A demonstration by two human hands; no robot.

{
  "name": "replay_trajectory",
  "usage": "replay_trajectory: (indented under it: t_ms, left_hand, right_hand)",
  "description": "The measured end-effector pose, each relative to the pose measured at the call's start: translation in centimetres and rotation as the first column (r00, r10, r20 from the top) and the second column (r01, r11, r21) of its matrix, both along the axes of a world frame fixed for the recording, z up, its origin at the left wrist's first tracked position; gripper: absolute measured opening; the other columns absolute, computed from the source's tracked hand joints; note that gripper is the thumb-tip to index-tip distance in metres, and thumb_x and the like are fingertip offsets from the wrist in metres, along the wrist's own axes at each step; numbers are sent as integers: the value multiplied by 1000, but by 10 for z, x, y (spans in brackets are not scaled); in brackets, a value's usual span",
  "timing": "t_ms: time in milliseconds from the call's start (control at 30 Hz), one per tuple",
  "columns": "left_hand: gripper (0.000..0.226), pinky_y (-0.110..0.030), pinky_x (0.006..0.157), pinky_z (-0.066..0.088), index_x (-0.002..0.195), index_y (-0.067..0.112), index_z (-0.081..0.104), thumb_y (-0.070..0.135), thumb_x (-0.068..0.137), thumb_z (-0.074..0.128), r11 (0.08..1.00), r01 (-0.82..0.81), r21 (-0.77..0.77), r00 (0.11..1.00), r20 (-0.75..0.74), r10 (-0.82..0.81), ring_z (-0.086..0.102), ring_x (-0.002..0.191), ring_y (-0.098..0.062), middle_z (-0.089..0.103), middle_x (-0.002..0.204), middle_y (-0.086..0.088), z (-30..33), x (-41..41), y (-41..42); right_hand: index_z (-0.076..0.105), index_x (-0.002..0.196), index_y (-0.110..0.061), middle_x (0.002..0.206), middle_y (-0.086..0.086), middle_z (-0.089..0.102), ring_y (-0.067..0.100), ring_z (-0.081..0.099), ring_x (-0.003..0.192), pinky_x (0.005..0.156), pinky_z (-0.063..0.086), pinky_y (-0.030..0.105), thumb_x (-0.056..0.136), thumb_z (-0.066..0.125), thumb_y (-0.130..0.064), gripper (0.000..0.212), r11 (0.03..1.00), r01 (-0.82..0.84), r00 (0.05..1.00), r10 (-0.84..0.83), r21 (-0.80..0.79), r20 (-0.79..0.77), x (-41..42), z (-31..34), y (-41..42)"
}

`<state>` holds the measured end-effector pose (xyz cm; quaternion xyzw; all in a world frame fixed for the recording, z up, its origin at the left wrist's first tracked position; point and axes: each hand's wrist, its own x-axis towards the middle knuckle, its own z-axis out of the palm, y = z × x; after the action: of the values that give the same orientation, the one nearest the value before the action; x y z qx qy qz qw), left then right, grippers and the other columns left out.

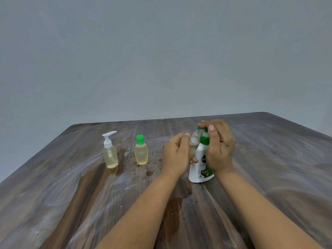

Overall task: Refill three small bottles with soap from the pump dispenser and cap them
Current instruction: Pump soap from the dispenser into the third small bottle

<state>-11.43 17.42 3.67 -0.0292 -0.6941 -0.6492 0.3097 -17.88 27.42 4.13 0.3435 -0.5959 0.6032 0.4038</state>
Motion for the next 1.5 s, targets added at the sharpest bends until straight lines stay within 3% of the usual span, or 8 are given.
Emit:
replay_trajectory:
  t_ms: [167, 367, 500, 700, 833, 1133, 1267, 1500]
  left_hand:
    - [36, -20, 39, 42, 81, -2, 58, 18, 104, 40, 1000, -20, -4, 1000, 6, 20, 57, 41, -16, 58, 50, -2, 0, -1, 0]
    - [37, -20, 38, 42, 80, -5, 56, 18, 104, 39, 1000, -6, -5, 1000, -1, 6, 57, 40, -15, 59, 50, -1, -1, -1, 0]
    - [36, -20, 39, 42, 79, -3, 55, 17, 104, 39, 1000, -2, 0, 1000, 0, 2, 56, 40, -15, 57, 50, -1, -1, -1, -1]
    - [36, -20, 39, 41, 78, 0, 55, 17, 104, 39, 1000, 2, 12, 1000, 1, -2, 56, 41, -17, 56, 52, -4, 0, 0, 1]
    - [37, -20, 39, 42, 82, -7, 55, 17, 105, 39, 1000, 1, 8, 1000, 2, -1, 56, 41, -17, 58, 55, -6, 0, 0, 0]
    - [35, -20, 39, 42, 78, 4, 58, 18, 105, 39, 1000, -2, 4, 1000, 1, 2, 57, 41, -17, 57, 52, -2, -1, 0, 1]
    - [36, -20, 39, 41, 82, -3, 58, 18, 105, 39, 1000, -5, 4, 1000, -5, 5, 56, 42, -18, 57, 54, -5, -1, 0, 1]
    - [35, -20, 39, 41, 80, 1, 58, 17, 105, 39, 1000, -10, 17, 1000, -19, 10, 56, 41, -17, 56, 54, -8, -2, -2, 0]
  right_hand:
    - [68, 74, -4, 76, 4, 59, 1, 56, 77, 69, 40, 10, 96, 45, -23, 37, 998, 58, 997, -60, 35, 38, -1, 1, -1]
    - [68, 88, -3, 91, 5, 64, 7, 59, 91, 80, 42, 17, 96, 40, -23, 36, 998, 43, 999, -42, 47, -21, 3, 2, 1]
    - [67, 78, -1, 82, -3, 60, 7, 60, 83, 74, 44, 18, 97, 42, -25, 40, 999, 34, 999, -35, 20, 31, 0, 2, 0]
    - [63, 77, -12, 79, 7, 59, 18, 60, 79, 69, 45, 23, 97, 43, -28, 33, 998, 42, 999, -43, 46, 15, 0, 3, 0]
    - [67, 87, -6, 89, 3, 63, 7, 58, 88, 77, 43, 19, 96, 40, -26, 35, 999, 28, 999, -28, 38, 16, 2, 3, 2]
    - [66, 74, -3, 77, 9, 59, 2, 56, 78, 70, 40, 11, 96, 43, -27, 40, 997, 48, 998, -51, 61, 44, 0, 2, 1]
    - [68, 90, -5, 91, 5, 63, 2, 57, 92, 79, 43, 17, 96, 40, -25, 35, 999, 18, 1000, -18, 43, -10, 1, 2, 2]
    - [68, 82, -6, 84, -10, 57, 4, 58, 86, 75, 42, 15, 96, 43, -25, 34, 999, 25, 999, -26, 39, 27, 0, 2, 0]
